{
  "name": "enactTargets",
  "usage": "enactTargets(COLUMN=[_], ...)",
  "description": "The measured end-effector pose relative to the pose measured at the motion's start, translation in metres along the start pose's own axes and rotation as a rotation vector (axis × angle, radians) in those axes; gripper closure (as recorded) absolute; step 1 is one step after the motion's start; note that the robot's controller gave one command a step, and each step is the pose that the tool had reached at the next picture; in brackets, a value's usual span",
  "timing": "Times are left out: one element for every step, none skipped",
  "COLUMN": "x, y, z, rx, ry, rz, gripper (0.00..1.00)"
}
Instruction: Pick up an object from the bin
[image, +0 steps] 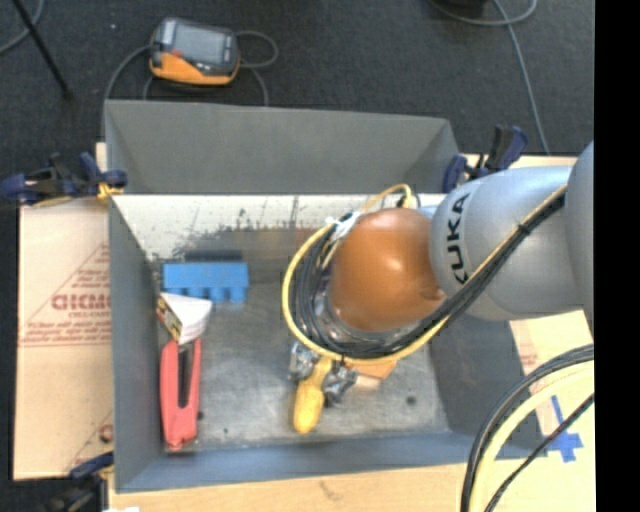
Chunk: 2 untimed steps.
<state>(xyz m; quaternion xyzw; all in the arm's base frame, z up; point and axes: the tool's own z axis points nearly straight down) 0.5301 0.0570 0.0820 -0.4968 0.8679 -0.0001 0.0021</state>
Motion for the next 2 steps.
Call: enactTargets(x=[0.001, 0.000], y=[0.000, 0.000], z=[-0.008, -0.018], rx=[-0.002, 0.000], ry=[0.003, 0.002], rz=[0.001, 0.002], gripper=[1.00, 1.00])
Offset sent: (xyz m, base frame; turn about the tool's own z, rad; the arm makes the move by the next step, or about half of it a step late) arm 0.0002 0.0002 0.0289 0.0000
